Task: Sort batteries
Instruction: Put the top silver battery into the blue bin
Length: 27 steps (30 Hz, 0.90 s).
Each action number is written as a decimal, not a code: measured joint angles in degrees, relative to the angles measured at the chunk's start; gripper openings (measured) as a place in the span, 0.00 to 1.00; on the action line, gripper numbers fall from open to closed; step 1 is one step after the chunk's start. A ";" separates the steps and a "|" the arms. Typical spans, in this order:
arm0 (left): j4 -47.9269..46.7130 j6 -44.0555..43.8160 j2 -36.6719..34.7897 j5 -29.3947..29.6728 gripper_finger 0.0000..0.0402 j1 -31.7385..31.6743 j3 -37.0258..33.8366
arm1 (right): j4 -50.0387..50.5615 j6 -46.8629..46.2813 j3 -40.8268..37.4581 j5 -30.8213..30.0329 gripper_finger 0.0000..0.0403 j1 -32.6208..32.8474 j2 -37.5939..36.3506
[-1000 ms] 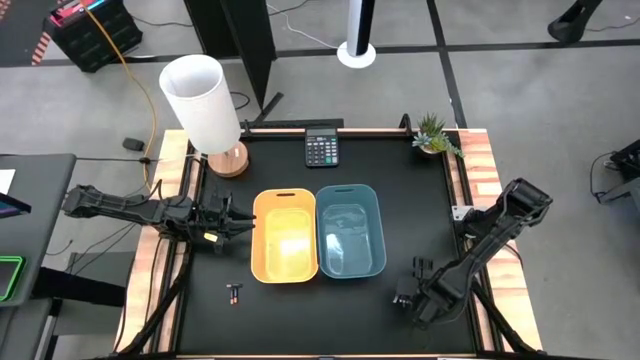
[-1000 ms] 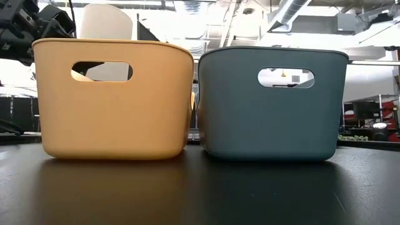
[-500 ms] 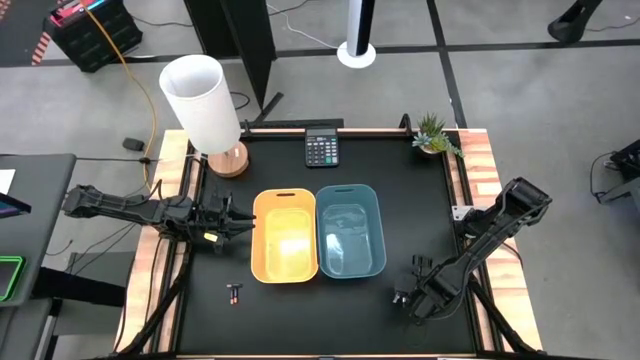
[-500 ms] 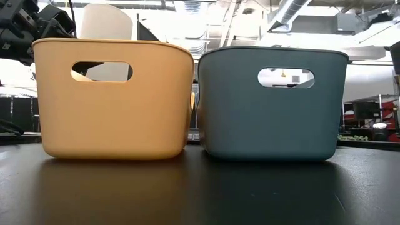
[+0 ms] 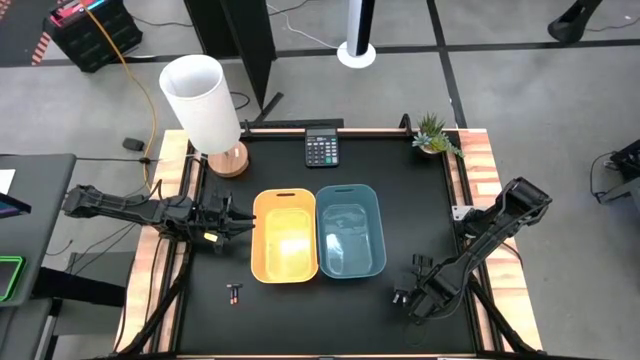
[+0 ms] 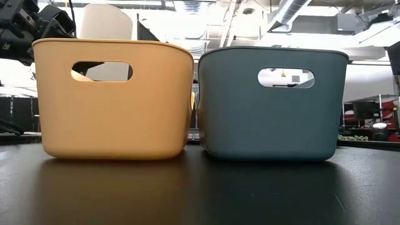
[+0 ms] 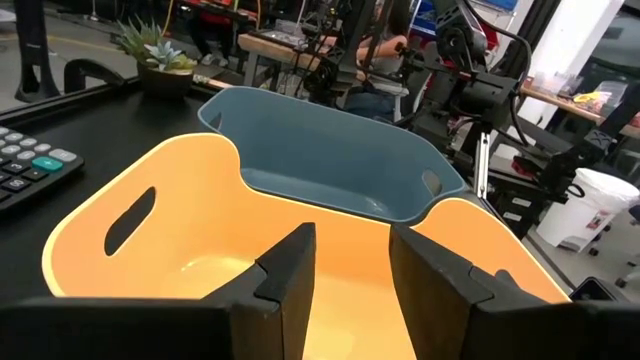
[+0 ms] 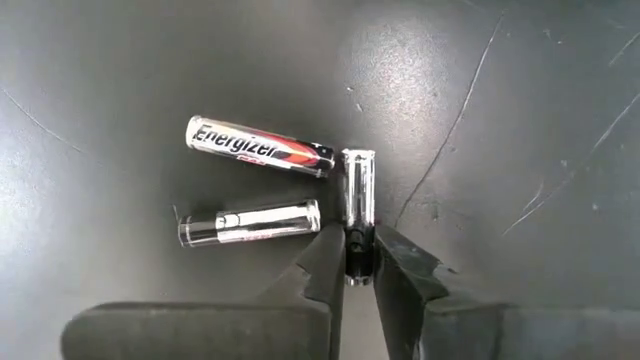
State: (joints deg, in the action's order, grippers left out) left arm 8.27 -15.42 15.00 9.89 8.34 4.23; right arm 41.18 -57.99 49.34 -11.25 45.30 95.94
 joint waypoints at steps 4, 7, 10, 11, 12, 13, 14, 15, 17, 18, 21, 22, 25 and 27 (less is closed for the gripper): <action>0.00 0.00 0.00 -0.02 0.31 0.00 0.00 | -0.03 -0.05 0.00 0.15 0.15 0.00 0.00; -0.02 0.00 0.00 -0.02 0.31 -0.02 0.00 | 0.02 -0.05 0.00 0.21 0.15 0.00 0.00; -0.02 0.00 0.00 -0.02 0.31 0.00 0.00 | 0.19 -0.08 0.00 0.24 0.15 0.00 0.00; -0.02 0.00 0.00 -0.02 0.31 0.00 0.00 | 0.26 -0.08 0.00 0.24 0.15 0.00 0.00; -0.02 0.00 0.00 -0.02 0.31 0.00 0.00 | 0.32 -0.08 0.00 0.24 0.15 0.00 -0.03; -0.02 0.00 0.00 -0.02 0.31 -0.02 0.00 | 0.42 -0.13 0.00 0.26 0.15 0.00 -0.14; -0.02 0.00 0.00 -0.02 0.31 0.00 0.00 | 0.62 -0.29 0.00 0.28 0.15 0.00 -0.28; -0.02 0.00 0.00 -0.02 0.31 0.00 0.00 | 0.84 -0.49 -0.02 0.28 0.15 0.00 -0.49; -0.04 0.00 0.00 -0.02 0.31 0.00 0.00 | 1.45 -1.10 -0.02 -0.06 0.15 0.00 -1.23; -0.04 0.00 0.00 -0.02 0.31 -0.02 0.00 | 1.88 -1.35 -0.09 -0.13 0.15 0.00 -1.57; -0.04 0.00 0.00 -0.02 0.31 0.00 0.00 | 3.71 -1.78 -0.22 -0.65 0.15 -0.02 -2.62; -0.04 0.02 0.00 -0.02 0.31 -0.02 0.00 | 4.63 -1.78 -0.37 -0.79 0.15 -0.02 -2.80; -0.18 0.02 -0.02 -0.02 0.31 0.00 0.00 | 6.66 -1.97 -0.37 -0.95 0.15 -0.07 -3.52; -0.31 0.02 -0.02 -0.02 0.31 -0.02 0.00 | 8.54 -1.95 -0.37 -0.96 0.15 -0.04 -4.31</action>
State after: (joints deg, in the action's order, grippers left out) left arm 7.96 -15.40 14.99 9.87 8.32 4.23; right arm 49.72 -59.94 48.97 -12.21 45.25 91.63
